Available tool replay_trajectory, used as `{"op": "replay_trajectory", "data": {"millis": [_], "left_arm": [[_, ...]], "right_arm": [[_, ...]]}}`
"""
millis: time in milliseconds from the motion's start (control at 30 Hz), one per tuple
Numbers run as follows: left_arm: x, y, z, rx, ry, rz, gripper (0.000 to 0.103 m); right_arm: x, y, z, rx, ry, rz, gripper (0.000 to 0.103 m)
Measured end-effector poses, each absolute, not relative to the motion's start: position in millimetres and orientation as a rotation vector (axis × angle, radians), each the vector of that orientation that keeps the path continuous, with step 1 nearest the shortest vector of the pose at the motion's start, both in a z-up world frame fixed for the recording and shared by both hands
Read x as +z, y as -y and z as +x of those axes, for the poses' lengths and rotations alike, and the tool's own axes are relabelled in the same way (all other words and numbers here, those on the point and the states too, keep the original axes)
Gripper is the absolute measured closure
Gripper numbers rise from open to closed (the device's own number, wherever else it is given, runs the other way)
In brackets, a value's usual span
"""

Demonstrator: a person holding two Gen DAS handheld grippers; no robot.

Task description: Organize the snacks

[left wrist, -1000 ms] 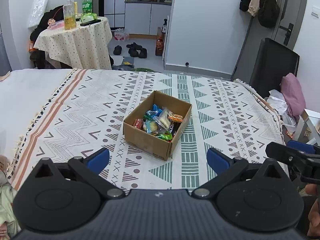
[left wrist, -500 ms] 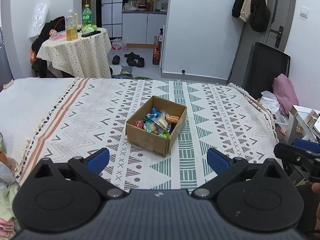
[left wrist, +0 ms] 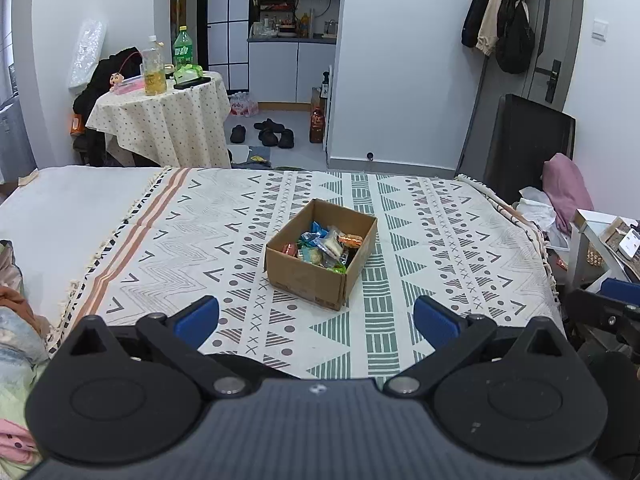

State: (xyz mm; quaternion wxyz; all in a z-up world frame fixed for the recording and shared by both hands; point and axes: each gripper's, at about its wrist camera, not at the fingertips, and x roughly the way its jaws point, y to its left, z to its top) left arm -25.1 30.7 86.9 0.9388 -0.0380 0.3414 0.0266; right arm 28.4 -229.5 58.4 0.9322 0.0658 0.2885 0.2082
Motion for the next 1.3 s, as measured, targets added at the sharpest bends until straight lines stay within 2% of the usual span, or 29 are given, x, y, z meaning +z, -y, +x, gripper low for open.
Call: {"op": "replay_trajectory", "data": {"millis": [1300], "left_arm": [[67.2, -43.4, -39.5, 0.073, -0.703, -0.123, 0.000]], "right_arm": [[40.6, 235.7, 11.2, 0.375, -0.605, 0.171, 0.000]]}}
